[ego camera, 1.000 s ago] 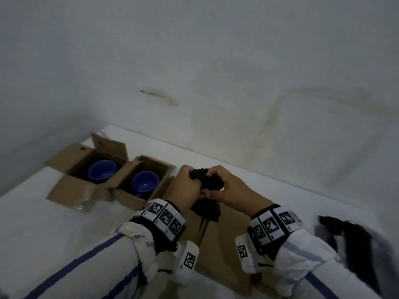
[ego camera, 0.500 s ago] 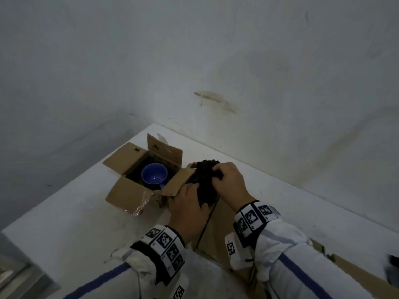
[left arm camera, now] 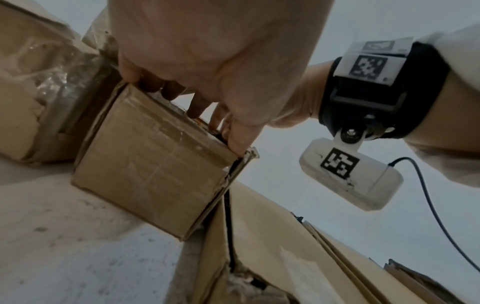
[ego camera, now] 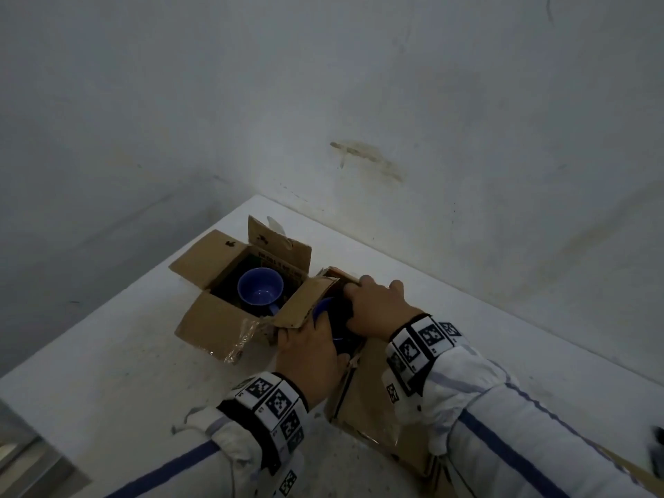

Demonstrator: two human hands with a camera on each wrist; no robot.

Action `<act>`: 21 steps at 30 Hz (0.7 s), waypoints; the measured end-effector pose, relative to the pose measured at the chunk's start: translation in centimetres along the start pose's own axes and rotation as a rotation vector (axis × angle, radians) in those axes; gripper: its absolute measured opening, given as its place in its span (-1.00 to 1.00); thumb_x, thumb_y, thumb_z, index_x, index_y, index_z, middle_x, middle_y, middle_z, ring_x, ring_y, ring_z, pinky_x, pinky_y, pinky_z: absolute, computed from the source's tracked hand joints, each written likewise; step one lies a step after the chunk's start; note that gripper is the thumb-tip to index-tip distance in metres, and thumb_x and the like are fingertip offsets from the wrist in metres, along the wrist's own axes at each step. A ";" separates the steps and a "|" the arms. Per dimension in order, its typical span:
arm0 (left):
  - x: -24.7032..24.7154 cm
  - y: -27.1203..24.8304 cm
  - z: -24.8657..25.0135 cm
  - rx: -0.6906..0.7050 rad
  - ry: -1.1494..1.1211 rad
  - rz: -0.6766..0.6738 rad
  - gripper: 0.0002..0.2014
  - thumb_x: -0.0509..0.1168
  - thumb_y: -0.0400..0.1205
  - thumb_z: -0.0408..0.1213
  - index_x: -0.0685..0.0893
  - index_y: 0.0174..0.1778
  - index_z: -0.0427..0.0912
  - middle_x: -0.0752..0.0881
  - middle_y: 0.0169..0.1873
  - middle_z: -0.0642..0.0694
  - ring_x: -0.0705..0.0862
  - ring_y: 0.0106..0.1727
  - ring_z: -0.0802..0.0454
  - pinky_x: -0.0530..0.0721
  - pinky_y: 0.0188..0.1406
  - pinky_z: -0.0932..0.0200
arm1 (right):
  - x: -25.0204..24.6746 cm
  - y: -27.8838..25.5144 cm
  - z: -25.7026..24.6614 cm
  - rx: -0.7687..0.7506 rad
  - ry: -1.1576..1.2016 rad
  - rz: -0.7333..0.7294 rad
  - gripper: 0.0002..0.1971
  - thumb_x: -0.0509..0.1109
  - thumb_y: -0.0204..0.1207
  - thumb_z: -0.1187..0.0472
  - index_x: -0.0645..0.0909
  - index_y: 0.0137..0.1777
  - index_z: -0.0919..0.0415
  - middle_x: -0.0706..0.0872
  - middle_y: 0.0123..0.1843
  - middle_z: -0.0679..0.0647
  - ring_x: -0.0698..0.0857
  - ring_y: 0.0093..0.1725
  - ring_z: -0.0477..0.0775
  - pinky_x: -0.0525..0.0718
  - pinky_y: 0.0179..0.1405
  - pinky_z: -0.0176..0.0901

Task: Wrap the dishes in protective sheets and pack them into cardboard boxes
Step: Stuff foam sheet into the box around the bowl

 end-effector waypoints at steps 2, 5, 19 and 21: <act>-0.2 -0.3 0.2 -0.019 0.020 -0.010 -0.24 0.24 0.59 0.12 0.05 0.63 -0.04 0.15 0.63 -0.13 0.01 0.66 -0.26 -0.05 0.59 -0.30 | 0.5 -0.1 -0.1 -0.015 -0.088 -0.048 -0.72 0.19 0.55 0.17 0.58 0.21 0.11 0.50 0.13 0.09 0.56 0.20 0.11 0.11 0.46 0.28; 0.1 -0.4 0.3 -0.027 0.018 -0.003 -0.29 0.24 0.58 0.12 0.16 0.58 -0.05 0.21 0.60 -0.13 0.09 0.64 -0.21 0.03 0.60 -0.19 | 2.0 0.0 0.1 0.013 -0.107 -0.060 -0.74 0.12 0.58 0.28 0.64 0.05 0.13 0.44 -0.03 0.04 0.55 0.21 0.09 0.00 0.50 0.33; 2.3 -0.7 8.9 0.187 -0.102 -0.081 -0.44 0.08 0.67 -0.28 0.16 0.63 -0.11 0.09 0.65 -0.14 -0.05 0.68 -0.13 -0.11 0.66 -0.06 | 3.0 -7.1 7.8 0.174 0.422 0.146 -0.65 0.13 0.66 0.08 0.58 0.37 -0.02 0.56 0.40 0.04 0.49 0.41 0.11 0.33 0.39 0.01; 3.5 -1.2 12.2 0.287 -0.045 -0.100 -0.45 0.07 0.65 -0.20 0.21 0.61 -0.13 0.15 0.63 -0.15 0.04 0.66 -0.13 -0.04 0.66 -0.06 | 4.2 -9.7 10.6 0.233 0.483 0.157 -0.65 0.15 0.65 0.05 0.58 0.36 -0.02 0.57 0.41 0.02 0.50 0.41 0.08 0.34 0.43 0.01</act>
Point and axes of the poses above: each hand's wrist, its own y-axis towards the middle knuckle, its own x-axis out of the palm, z = x × y, the point moved 2 cm from there along y, towards the middle knuckle
